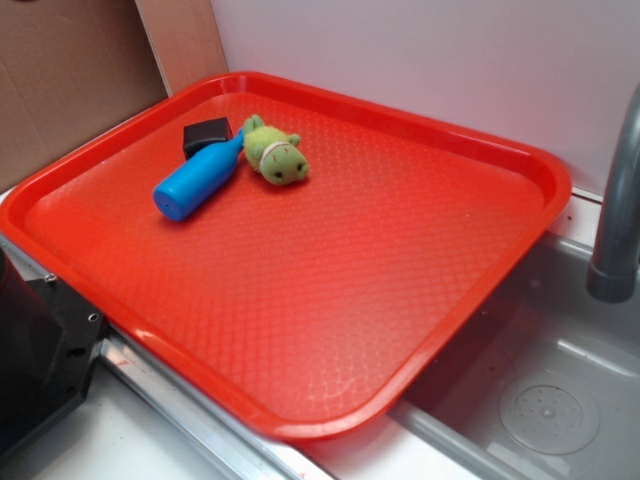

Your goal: Grab the green animal.

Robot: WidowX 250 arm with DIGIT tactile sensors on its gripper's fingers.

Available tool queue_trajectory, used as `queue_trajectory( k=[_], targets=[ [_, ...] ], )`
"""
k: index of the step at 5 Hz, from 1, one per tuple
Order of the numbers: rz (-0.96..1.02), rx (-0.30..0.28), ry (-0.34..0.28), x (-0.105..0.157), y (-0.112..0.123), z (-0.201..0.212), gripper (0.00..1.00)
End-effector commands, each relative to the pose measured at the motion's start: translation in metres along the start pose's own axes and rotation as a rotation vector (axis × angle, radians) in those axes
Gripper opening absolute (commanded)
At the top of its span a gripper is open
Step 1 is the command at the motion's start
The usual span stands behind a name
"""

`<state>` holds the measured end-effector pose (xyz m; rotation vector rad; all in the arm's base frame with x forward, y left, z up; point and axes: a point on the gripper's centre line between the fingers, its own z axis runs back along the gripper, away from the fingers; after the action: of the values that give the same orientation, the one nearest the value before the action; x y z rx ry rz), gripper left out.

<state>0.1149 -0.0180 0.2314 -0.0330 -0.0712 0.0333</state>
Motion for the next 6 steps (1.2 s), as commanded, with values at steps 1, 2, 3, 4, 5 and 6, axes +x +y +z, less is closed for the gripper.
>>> queue_trajectory(
  k=[1, 2, 3, 4, 5, 6],
  targets=[
    [0.441, -0.045, 0.057, 0.066, 0.024, -0.019, 1.00],
    [0.690, -0.084, 0.017, 0.090, 0.037, -0.032, 1.00],
    [0.933, -0.032, -0.052, 0.114, 0.049, -0.057, 1.00],
    [1.119, 0.004, -0.088, 0.125, 0.049, -0.085, 1.00],
    [1.196, 0.044, -0.099, 0.125, 0.044, -0.119, 1.00],
    [1.256, 0.061, -0.033, 0.126, 0.044, -0.153, 1.00]
  ],
)
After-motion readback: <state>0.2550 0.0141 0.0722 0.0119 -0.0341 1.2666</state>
